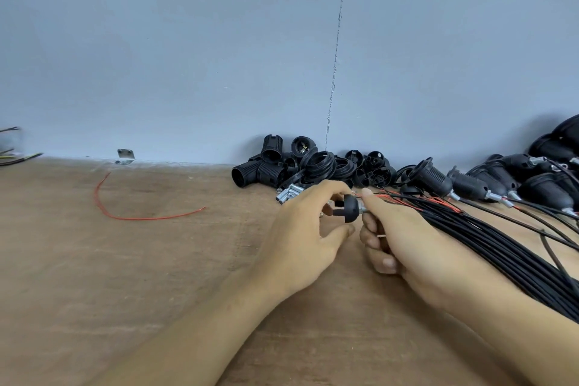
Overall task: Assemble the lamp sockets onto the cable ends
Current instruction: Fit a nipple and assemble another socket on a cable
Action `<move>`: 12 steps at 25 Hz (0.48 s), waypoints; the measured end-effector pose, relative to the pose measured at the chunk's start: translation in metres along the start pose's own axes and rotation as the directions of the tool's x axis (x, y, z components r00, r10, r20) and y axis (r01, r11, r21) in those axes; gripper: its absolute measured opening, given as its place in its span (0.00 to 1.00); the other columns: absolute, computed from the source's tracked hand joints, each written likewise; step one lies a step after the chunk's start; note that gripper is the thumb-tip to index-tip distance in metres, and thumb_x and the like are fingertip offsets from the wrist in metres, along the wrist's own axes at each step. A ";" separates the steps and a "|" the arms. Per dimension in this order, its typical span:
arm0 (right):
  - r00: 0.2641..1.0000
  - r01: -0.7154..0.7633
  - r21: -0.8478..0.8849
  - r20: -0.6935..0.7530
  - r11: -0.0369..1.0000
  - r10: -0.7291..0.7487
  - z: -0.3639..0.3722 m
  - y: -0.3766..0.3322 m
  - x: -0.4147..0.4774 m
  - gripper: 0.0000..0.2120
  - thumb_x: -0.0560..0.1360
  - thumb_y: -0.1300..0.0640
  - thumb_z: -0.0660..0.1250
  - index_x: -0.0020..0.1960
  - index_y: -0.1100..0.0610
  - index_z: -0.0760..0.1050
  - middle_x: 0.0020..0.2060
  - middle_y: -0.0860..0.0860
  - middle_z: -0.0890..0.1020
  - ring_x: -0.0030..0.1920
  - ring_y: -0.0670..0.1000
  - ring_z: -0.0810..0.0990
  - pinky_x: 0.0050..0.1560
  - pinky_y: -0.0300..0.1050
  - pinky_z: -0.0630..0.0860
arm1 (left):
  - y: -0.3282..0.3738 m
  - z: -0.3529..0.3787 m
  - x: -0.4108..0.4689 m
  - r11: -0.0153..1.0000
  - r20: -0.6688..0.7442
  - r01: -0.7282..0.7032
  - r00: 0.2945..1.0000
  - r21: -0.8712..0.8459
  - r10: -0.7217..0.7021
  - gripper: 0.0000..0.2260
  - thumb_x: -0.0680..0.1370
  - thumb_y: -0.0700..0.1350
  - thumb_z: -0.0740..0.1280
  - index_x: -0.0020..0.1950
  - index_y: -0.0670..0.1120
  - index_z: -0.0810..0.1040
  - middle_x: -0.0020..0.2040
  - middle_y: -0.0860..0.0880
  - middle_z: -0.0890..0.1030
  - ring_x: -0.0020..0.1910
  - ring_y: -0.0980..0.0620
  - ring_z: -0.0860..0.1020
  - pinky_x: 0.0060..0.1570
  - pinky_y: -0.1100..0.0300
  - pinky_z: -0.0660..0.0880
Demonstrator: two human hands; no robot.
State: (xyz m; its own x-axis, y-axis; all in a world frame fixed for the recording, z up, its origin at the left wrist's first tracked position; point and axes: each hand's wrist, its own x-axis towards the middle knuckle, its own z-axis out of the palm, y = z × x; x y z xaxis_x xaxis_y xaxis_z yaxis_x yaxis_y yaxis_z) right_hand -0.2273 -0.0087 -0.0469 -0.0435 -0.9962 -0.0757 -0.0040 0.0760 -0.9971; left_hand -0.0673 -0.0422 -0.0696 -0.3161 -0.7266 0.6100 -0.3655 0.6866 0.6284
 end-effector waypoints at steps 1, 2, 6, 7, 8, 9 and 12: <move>0.996 0.078 -0.099 -0.026 0.992 -0.081 0.000 0.003 0.001 0.23 0.82 0.42 0.59 0.31 0.51 0.69 0.26 0.52 0.71 0.20 0.49 0.63 0.21 0.38 0.60 | -0.004 0.000 0.001 0.999 0.002 0.044 0.999 0.009 -0.044 0.21 0.73 0.43 0.76 0.62 0.58 0.77 0.53 0.61 0.80 0.53 0.61 0.77 0.50 0.72 0.70; 0.987 0.142 -0.186 -0.043 0.972 -0.153 -0.001 0.006 0.002 0.23 0.82 0.42 0.58 0.32 0.51 0.70 0.27 0.52 0.73 0.21 0.50 0.66 0.22 0.39 0.62 | -0.009 -0.001 0.002 0.996 -0.007 0.081 0.997 0.033 -0.081 0.23 0.72 0.43 0.77 0.64 0.58 0.76 0.54 0.61 0.80 0.52 0.62 0.77 0.50 0.73 0.70; 0.954 0.246 -0.388 -0.065 0.888 -0.293 -0.004 0.013 0.006 0.18 0.81 0.43 0.60 0.38 0.51 0.73 0.34 0.49 0.82 0.21 0.50 0.72 0.24 0.37 0.68 | -0.021 -0.007 0.014 0.976 -0.140 0.175 0.978 0.126 -0.157 0.16 0.72 0.40 0.76 0.57 0.53 0.81 0.48 0.60 0.78 0.44 0.64 0.73 0.47 0.74 0.67; 0.945 0.250 -0.466 -0.073 0.848 -0.319 -0.003 0.013 0.009 0.16 0.81 0.43 0.60 0.38 0.49 0.74 0.35 0.48 0.83 0.21 0.48 0.73 0.26 0.37 0.69 | -0.024 -0.009 0.018 0.968 -0.195 0.217 0.962 0.127 -0.190 0.13 0.73 0.41 0.76 0.55 0.53 0.82 0.47 0.60 0.78 0.43 0.64 0.73 0.46 0.73 0.67; 0.933 0.252 -0.544 -0.082 0.800 -0.350 -0.002 0.012 0.011 0.16 0.81 0.43 0.61 0.38 0.48 0.74 0.35 0.47 0.83 0.21 0.46 0.73 0.28 0.37 0.70 | -0.025 -0.011 0.023 0.958 -0.256 0.258 0.942 0.129 -0.219 0.11 0.74 0.42 0.75 0.54 0.52 0.82 0.46 0.59 0.78 0.44 0.62 0.73 0.46 0.71 0.68; 0.919 0.256 -0.610 -0.087 0.750 -0.384 -0.001 0.012 0.014 0.16 0.80 0.43 0.61 0.37 0.48 0.75 0.33 0.45 0.82 0.22 0.43 0.73 0.31 0.39 0.71 | -0.028 -0.013 0.027 0.946 -0.315 0.290 0.920 0.145 -0.234 0.09 0.75 0.43 0.74 0.54 0.52 0.82 0.47 0.57 0.79 0.47 0.59 0.74 0.47 0.67 0.69; 0.897 0.268 -0.700 -0.069 0.662 -0.436 0.003 0.009 0.019 0.14 0.80 0.44 0.63 0.36 0.43 0.74 0.28 0.37 0.78 0.29 0.40 0.74 0.34 0.33 0.67 | -0.034 -0.015 0.037 0.889 -0.404 0.370 0.882 0.270 -0.244 0.11 0.78 0.47 0.70 0.60 0.52 0.82 0.57 0.50 0.79 0.60 0.46 0.72 0.59 0.56 0.68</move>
State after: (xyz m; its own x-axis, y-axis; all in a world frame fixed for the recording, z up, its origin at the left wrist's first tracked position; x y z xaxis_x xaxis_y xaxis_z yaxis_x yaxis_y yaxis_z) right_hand -0.2252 -0.0269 -0.0578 -0.1065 -0.9240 0.3673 -0.7132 -0.1864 -0.6757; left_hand -0.0538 -0.0922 -0.0611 0.1639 -0.7984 0.5794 -0.6780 0.3355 0.6541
